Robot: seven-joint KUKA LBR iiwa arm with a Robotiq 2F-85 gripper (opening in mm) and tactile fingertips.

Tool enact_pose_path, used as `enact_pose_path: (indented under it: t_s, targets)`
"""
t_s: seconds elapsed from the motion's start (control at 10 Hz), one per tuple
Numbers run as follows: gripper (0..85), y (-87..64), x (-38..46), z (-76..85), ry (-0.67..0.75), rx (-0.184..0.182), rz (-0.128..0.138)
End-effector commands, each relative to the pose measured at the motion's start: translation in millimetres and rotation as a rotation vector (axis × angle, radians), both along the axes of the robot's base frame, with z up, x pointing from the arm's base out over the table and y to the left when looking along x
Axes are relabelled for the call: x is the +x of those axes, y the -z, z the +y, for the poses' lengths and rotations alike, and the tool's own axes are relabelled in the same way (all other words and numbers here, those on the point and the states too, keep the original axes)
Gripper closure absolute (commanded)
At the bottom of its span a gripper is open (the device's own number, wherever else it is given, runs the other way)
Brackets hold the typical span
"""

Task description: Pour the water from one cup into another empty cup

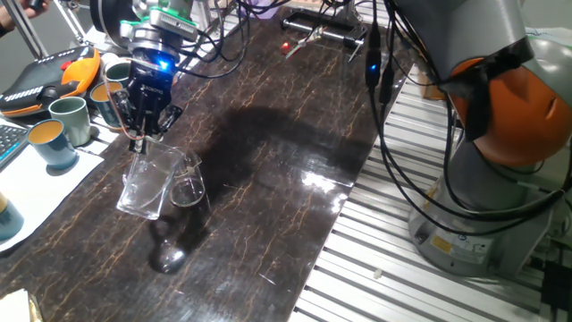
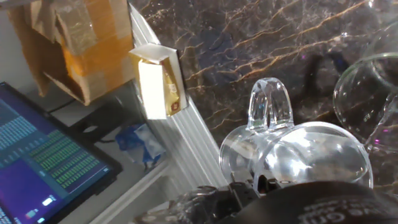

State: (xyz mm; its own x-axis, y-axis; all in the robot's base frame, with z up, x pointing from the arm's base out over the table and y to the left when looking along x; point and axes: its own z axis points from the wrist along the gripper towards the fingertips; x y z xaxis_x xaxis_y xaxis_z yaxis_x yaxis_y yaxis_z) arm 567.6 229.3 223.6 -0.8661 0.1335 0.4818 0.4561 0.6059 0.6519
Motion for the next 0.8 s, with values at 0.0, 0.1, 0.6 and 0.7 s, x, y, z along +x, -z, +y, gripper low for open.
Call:
enact_pose_path:
  t_s: [0.0, 0.1, 0.6, 0.7]
  targets:
    - [84.3, -0.2, 0.1, -0.3, 0.001, 0.004, 0.002]
    - [84.3, -0.5, 0.4, -0.8, 0.008, 0.025, 0.017]
    - [84.3, -0.9, 0.7, -1.1, 0.020, 0.067, 0.052]
    - [84.3, -1.1, 0.9, -1.4, 0.025, 0.085, 0.063]
